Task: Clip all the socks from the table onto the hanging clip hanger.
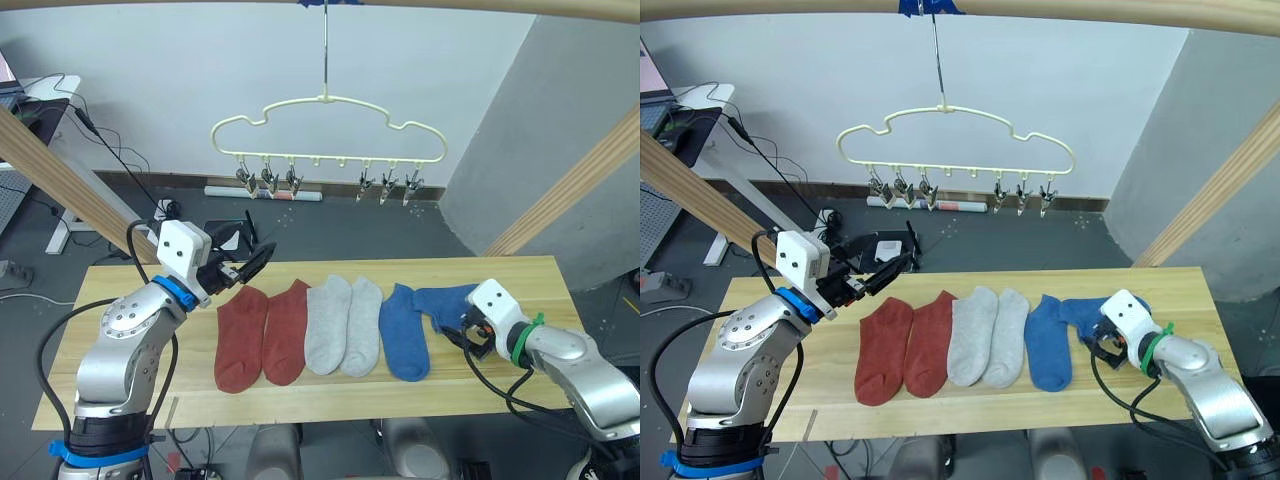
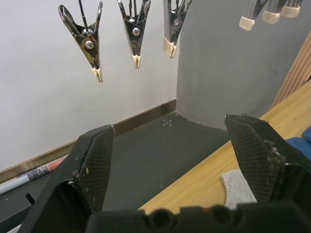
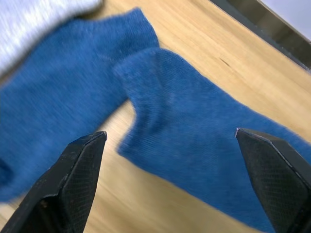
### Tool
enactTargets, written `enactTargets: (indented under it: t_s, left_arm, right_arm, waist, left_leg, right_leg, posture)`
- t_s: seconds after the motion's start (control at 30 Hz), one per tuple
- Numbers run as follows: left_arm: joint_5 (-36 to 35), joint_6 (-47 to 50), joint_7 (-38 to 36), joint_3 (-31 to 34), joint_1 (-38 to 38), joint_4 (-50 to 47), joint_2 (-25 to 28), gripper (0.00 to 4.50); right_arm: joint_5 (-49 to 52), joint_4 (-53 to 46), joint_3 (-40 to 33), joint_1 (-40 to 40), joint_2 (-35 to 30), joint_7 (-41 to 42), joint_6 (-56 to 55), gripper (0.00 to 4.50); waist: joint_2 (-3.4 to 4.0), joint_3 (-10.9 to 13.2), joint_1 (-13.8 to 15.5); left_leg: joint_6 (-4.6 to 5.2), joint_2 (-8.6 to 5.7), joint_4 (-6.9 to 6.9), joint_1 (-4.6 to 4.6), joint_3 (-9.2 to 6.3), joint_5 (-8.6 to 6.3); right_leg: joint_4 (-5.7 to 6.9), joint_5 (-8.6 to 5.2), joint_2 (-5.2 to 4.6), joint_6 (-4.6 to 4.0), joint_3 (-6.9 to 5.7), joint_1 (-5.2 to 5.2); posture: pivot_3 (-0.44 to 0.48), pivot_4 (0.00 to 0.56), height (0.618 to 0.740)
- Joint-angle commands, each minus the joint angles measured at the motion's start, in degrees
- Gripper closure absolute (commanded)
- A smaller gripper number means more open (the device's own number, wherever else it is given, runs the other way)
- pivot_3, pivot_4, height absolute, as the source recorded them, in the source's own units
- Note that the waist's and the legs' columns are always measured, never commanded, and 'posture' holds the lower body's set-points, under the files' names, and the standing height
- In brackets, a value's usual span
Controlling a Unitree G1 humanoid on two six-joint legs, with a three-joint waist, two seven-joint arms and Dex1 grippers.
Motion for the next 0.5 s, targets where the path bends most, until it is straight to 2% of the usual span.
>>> enactTargets:
  t_s: [0.03, 0.13, 0.5]
  left_arm:
    - [-0.3, -0.4, -0.2, 0.8, -0.3, -1.7, 0.8, 0.47]
    - [-0.4, -0.3, -0.2, 0.8, -0.5, -1.4, 0.8, 0.47]
    - [-0.2, -0.5, -0.7, 0.8, -1.1, 0.0, 1.0, 0.47]
  right_arm:
    - [-2.8, 4.1, 1.2, -0.9, -1.8, 4.4, -9.9, 0.06]
    - [-3.1, 8.0, 1.1, -1.6, -2.0, 7.3, -14.5, 0.06]
    - [-0.8, 22.1, -0.5, -7.9, 2.4, 12.1, -15.4, 0.06]
  waist:
    - [-0.02, 0.1, 0.0]
    - [-0.02, 0.2, 0.0]
    - [0.07, 0.3, 0.0]
  left_leg:
    - [0.0, 0.0, 0.0, 0.0, 0.0, 0.0]
    - [0.0, 0.0, 0.0, 0.0, 0.0, 0.0]
    - [0.0, 0.0, 0.04, 0.02, 0.0, 0.0]
  right_leg:
    - [0.0, 0.0, 0.0, 0.0, -0.01, 0.0]
    - [-0.01, 0.0, 0.0, 0.0, 0.0, 0.0]
    - [0.03, 0.01, -0.01, -0.02, 0.01, 0.02]
  posture:
    - [-0.153, 0.322, 0.733]
    - [-0.156, 0.324, 0.733]
    - [-0.157, 0.324, 0.733]
